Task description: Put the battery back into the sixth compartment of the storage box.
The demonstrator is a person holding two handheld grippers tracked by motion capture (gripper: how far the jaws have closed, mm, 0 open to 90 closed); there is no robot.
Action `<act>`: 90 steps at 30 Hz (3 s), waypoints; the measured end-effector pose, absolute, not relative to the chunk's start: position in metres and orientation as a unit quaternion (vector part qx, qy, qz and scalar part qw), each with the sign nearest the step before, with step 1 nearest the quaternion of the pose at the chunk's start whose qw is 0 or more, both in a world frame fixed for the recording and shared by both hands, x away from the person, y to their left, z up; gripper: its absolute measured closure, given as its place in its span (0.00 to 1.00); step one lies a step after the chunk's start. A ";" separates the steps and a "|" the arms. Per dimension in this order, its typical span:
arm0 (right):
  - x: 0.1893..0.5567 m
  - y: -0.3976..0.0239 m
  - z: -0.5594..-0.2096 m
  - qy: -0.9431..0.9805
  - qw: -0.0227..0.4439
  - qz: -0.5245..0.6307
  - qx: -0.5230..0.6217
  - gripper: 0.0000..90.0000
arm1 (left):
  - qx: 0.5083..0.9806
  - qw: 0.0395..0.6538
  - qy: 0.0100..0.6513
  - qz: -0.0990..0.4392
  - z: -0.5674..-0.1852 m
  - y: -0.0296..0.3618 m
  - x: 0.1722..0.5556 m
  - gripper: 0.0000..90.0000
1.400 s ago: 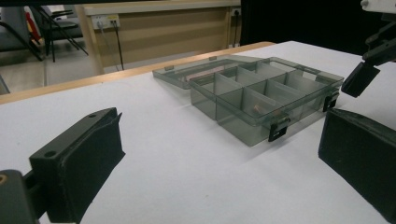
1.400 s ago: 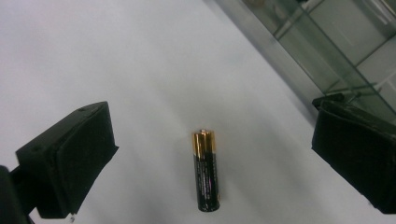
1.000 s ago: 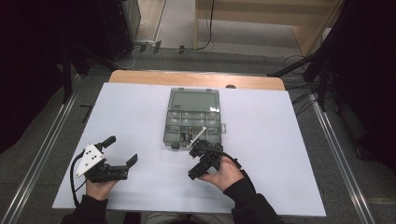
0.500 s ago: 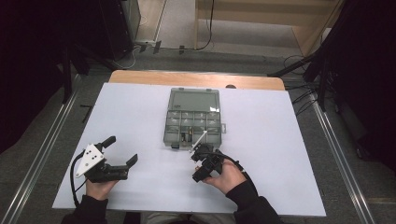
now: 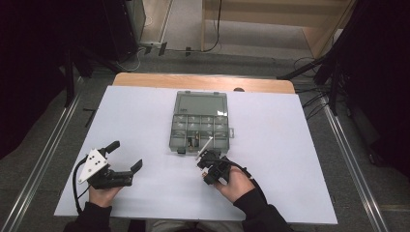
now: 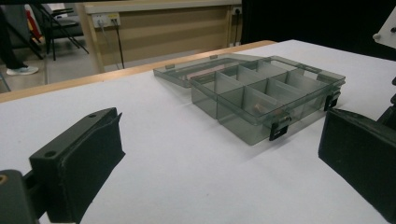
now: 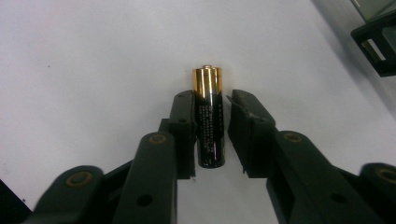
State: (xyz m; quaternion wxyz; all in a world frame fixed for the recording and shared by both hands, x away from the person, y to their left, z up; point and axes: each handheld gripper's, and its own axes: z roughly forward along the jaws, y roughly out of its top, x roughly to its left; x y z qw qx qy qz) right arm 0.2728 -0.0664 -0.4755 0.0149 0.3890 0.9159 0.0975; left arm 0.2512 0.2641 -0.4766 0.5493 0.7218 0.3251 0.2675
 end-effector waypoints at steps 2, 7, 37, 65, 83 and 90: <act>0.273 -0.067 -0.476 0.914 0.010 0.101 0.392 0.85 | 0.722 0.549 0.325 0.268 -0.477 0.264 0.251 0.00; 0.273 -0.067 -0.476 0.914 0.010 0.100 0.393 0.86 | 0.722 0.549 0.325 0.267 -0.477 0.264 0.251 0.00; 0.282 -0.059 -0.451 0.899 0.037 0.169 0.403 0.86 | 0.721 0.550 0.325 0.268 -0.477 0.264 0.251 0.00; 0.316 -0.076 -0.448 0.826 0.001 0.271 0.494 0.86 | 0.721 0.550 0.325 0.268 -0.477 0.264 0.252 0.00; 0.336 -0.080 -0.453 0.764 -0.030 0.349 0.543 0.86 | 0.722 0.549 0.326 0.267 -0.477 0.264 0.252 0.00; 0.342 -0.082 -0.456 0.722 -0.046 0.392 0.568 0.86 | 0.721 0.550 0.326 0.266 -0.477 0.264 0.252 0.00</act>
